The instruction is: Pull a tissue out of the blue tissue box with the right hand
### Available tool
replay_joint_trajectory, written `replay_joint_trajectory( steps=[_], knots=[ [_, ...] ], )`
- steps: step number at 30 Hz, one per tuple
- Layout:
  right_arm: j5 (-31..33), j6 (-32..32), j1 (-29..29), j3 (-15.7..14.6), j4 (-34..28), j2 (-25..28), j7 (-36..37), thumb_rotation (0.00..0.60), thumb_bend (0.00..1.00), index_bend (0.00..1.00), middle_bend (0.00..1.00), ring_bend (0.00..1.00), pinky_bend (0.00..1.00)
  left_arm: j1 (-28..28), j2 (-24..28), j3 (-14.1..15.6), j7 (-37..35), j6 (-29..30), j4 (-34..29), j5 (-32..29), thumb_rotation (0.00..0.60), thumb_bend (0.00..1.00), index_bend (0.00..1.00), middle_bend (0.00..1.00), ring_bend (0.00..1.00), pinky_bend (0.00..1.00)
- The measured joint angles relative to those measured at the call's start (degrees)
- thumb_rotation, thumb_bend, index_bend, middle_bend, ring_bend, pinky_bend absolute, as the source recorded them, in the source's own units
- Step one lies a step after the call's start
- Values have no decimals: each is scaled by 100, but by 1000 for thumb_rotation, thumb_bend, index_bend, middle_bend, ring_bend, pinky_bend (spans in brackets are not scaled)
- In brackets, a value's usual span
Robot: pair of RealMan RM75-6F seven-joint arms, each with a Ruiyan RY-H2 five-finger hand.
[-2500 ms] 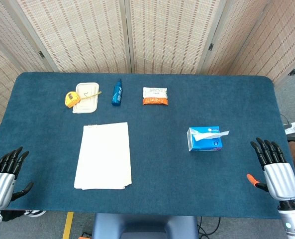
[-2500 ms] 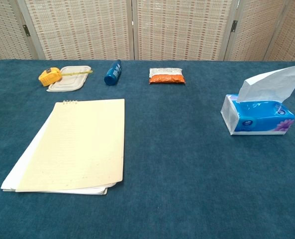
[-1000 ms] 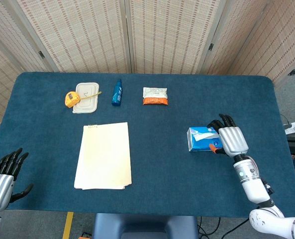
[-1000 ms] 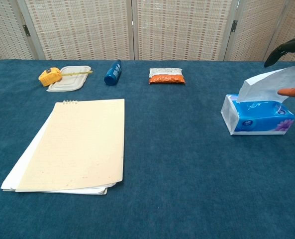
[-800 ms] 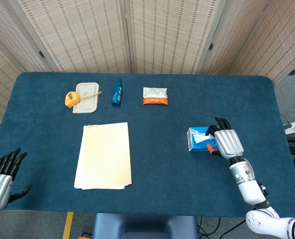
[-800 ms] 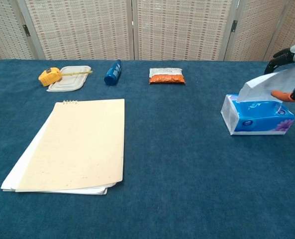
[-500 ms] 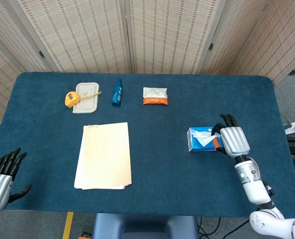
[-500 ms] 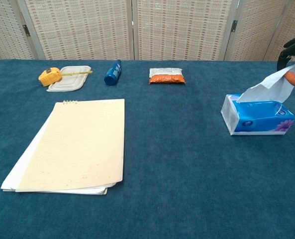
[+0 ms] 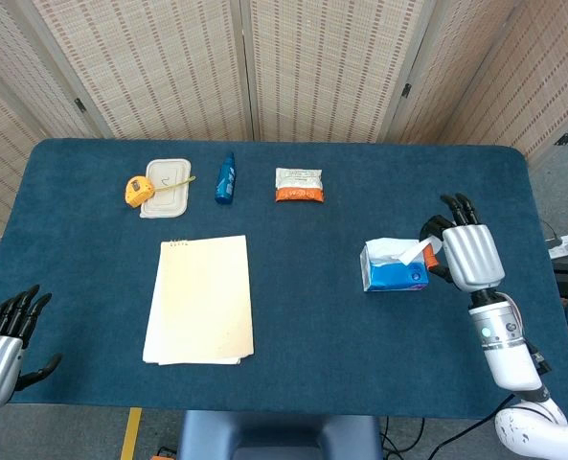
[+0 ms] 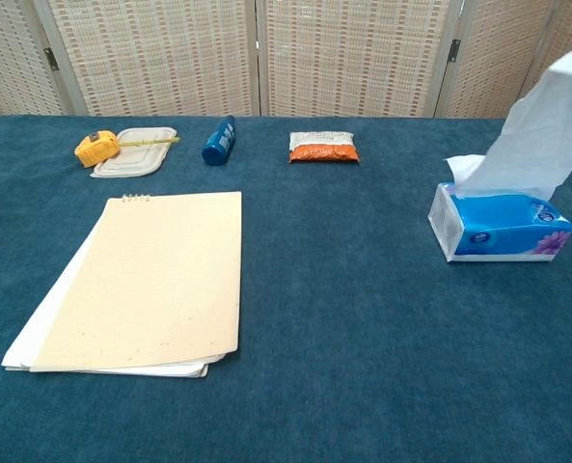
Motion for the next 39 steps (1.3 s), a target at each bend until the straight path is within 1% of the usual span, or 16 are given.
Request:
replay_joint_trajectory(
  steps=[3,5,8,10,12,15,18,21,26,29,30,32,33,35,36,39],
  knots=[
    [-39,77,-28,60,-105,81,-2,600,562,642,436,98,80,5,2,2,0,13,-1,11,600,292,0,0,0,130],
    [-113,295,-93,193,-347,288,9,600,562,642,437,98,80,5,4,10,20,10,-9,24,600,291,0,0,0,129],
    [-294,731,-277,331,-959,754,72,600,562,641,437,98,80,12,8,11,19,27,-21,34,600,291,0,0,0,130],
    [-540,1100,-464,369,-1374,1088,146,600,562,641,437,98,80,13,9,16,27,24,-25,40,600,291,0,0,0,129],
    [-811,1379,-635,353,-1578,1281,219,600,562,642,436,99,80,13,9,23,45,21,-26,53,600,291,0,0,0,129],
    [-1283,1688,-919,197,-1683,1353,346,600,562,641,436,98,80,13,4,37,68,19,-28,79,600,291,0,0,0,129],
    [-1649,1835,-1153,-112,-1590,1268,478,600,562,641,436,98,80,13,2,43,81,11,-29,84,600,293,0,0,0,129],
    [-1842,1895,-1297,-371,-1264,1036,639,600,561,642,435,98,80,8,-3,48,97,-3,-25,88,600,293,0,0,0,129],
    [-1951,1904,-1458,-694,-433,498,953,600,559,641,430,98,80,-1,-20,55,120,-26,-17,95,600,293,0,0,0,129],
    [-1952,1873,-1523,-827,21,234,1200,600,519,627,383,98,81,-10,-30,59,139,-52,-11,92,600,293,0,0,0,129],
    [-1955,1865,-1545,-868,123,173,1275,600,476,571,340,85,79,-12,-32,60,144,-57,-9,92,600,293,0,0,0,129],
    [-1980,1844,-1599,-975,259,96,1434,600,356,364,220,35,57,-15,-40,62,158,-63,-7,96,600,293,0,0,0,129],
    [-1992,1837,-1629,-1015,288,90,1480,600,284,230,148,11,34,-15,-43,65,163,-63,-6,99,600,293,0,0,0,129],
    [-2009,1825,-1676,-1063,298,110,1516,600,184,56,51,0,5,-15,-44,66,166,-60,-5,103,600,293,0,0,0,129],
    [-2007,1822,-1685,-1067,288,129,1526,600,144,10,18,0,0,-15,-44,67,168,-60,-5,105,600,293,0,0,0,129],
    [-1983,1816,-1723,-1078,269,189,1533,600,73,0,0,0,0,-14,-45,69,167,-63,0,103,600,292,0,0,0,130]
  ],
)
